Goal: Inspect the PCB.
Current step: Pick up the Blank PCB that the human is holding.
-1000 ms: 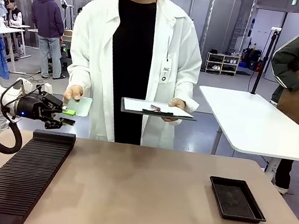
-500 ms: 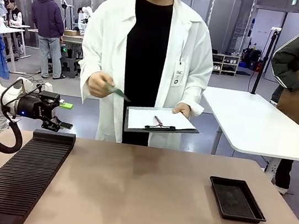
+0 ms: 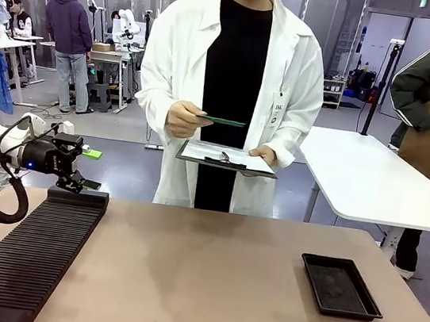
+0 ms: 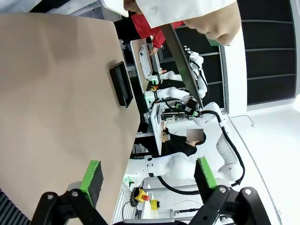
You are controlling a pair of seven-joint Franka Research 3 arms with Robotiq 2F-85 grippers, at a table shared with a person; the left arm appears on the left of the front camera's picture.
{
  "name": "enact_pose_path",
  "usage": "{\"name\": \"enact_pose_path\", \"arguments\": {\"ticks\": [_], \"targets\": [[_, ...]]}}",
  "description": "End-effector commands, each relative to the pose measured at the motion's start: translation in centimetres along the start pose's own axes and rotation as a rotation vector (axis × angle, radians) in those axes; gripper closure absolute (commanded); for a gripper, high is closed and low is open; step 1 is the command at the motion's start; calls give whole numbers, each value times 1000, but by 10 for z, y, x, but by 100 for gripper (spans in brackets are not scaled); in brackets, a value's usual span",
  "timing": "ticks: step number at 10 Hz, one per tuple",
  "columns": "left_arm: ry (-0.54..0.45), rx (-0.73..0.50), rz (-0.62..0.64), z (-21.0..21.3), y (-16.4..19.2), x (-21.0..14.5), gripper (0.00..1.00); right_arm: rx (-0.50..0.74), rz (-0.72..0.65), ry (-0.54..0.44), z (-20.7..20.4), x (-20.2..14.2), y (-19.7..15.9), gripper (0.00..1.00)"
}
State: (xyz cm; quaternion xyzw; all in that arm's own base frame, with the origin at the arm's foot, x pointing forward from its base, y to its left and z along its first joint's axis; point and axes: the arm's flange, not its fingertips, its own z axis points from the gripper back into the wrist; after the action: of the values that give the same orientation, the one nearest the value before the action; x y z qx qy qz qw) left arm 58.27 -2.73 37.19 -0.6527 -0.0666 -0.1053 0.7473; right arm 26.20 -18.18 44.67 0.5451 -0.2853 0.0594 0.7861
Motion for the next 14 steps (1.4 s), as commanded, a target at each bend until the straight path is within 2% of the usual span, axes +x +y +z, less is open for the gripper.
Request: {"name": "enact_pose_path", "arguments": {"ticks": [1,3,5,7,8,9,10,11,12,14], "targets": [[31,67,-25,2,-9,-12,0,11,18,-13,0,1,0,0],[73,83,-26,9,-19,-19,0,11,18,-13,0,1,0,0],[79,-10,29,33,-36,-46,0,11,18,-13,0,1,0,0],[36,12,4,82,-55,-107,0,11,18,-13,0,1,0,0],[-4,-17,27,102,-62,-141,0,11,18,-13,0,1,0,0],[-29,-62,-4,116,-70,-176,0,11,18,-13,0,1,0,0],[-124,-81,55,125,-79,-199,0,11,18,-13,0,1,0,0],[-156,-87,73,134,-104,-230,0,11,18,-13,0,1,0,0],[-172,-50,55,140,-118,-243,0,11,18,-13,0,1,0,0],[-229,-53,90,163,-142,-269,0,11,18,-13,0,1,0,0]]}}
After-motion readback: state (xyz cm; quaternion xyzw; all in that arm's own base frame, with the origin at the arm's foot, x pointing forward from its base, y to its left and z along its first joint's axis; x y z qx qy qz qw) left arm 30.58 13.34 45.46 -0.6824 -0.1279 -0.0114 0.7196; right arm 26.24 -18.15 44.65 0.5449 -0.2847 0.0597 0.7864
